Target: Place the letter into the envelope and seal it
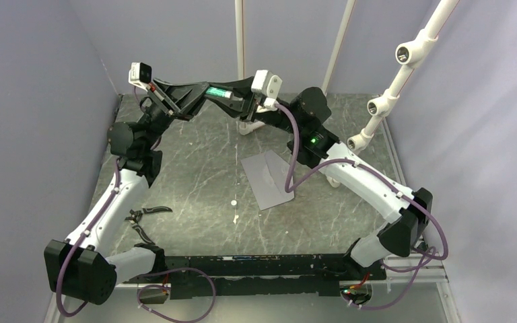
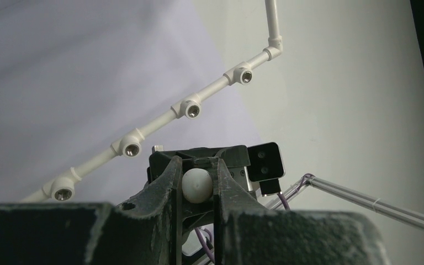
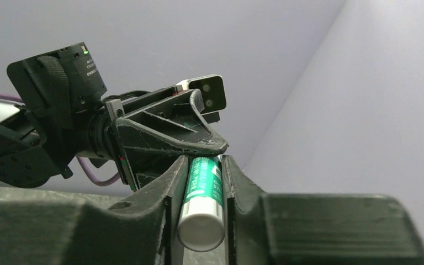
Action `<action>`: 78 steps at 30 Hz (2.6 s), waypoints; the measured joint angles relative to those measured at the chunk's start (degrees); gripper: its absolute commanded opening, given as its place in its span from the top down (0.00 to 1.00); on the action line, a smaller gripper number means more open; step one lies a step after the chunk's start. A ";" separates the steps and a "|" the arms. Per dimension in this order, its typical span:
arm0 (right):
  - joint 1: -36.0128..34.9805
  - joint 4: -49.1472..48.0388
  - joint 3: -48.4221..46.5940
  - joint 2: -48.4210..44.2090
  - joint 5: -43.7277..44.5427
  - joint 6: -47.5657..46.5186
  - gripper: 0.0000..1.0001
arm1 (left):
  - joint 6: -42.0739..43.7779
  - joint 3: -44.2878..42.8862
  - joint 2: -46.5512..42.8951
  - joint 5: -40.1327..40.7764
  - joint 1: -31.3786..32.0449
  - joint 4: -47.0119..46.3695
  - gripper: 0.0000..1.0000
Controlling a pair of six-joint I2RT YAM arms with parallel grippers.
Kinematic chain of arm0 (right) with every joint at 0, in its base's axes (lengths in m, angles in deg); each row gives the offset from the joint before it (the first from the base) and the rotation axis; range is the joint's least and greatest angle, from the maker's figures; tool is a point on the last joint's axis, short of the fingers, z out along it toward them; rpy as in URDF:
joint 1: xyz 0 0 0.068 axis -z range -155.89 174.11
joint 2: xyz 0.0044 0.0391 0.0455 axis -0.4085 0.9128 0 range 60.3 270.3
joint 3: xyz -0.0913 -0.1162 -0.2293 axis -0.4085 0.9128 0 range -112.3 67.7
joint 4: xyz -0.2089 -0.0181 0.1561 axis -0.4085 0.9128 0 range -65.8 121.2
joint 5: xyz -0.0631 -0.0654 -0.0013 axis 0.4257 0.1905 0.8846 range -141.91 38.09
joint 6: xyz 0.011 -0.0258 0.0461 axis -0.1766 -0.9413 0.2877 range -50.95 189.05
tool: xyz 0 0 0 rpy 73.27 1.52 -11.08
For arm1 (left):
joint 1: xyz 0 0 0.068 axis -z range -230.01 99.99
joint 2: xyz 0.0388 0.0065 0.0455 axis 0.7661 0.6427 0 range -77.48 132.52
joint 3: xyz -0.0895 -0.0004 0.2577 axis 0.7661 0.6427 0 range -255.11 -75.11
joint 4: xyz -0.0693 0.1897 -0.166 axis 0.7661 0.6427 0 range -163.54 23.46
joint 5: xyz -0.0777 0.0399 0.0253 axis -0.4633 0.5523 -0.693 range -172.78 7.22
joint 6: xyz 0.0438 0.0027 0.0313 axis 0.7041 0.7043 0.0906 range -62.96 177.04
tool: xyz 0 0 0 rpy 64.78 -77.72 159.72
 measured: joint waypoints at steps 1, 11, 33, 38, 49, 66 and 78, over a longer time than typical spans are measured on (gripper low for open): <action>0.00 0.15 -0.31 0.17 -0.02 -0.17 0.88 | -0.04 0.00 0.00 0.17 -0.02 -0.07 0.97; -0.11 3.91 -2.12 0.87 2.16 -0.09 1.00 | 4.15 0.02 -0.98 0.98 0.00 4.72 0.24; 3.45 60.81 1.81 5.29 35.34 28.17 1.00 | 51.76 -2.84 5.35 0.98 0.33 60.46 0.71; 3.41 64.61 11.04 6.03 36.72 32.04 1.00 | 54.12 -2.08 17.99 0.35 2.89 60.30 0.74; 3.61 56.74 20.92 9.51 40.26 33.40 1.00 | 55.25 -2.10 36.61 0.59 9.51 48.59 0.87; 6.16 49.44 19.21 19.67 41.51 32.20 1.00 | 54.97 -4.42 46.03 4.09 10.08 50.18 0.97; 6.10 48.24 17.42 21.79 42.77 30.56 1.00 | 53.79 -10.93 49.90 4.02 10.29 58.58 0.98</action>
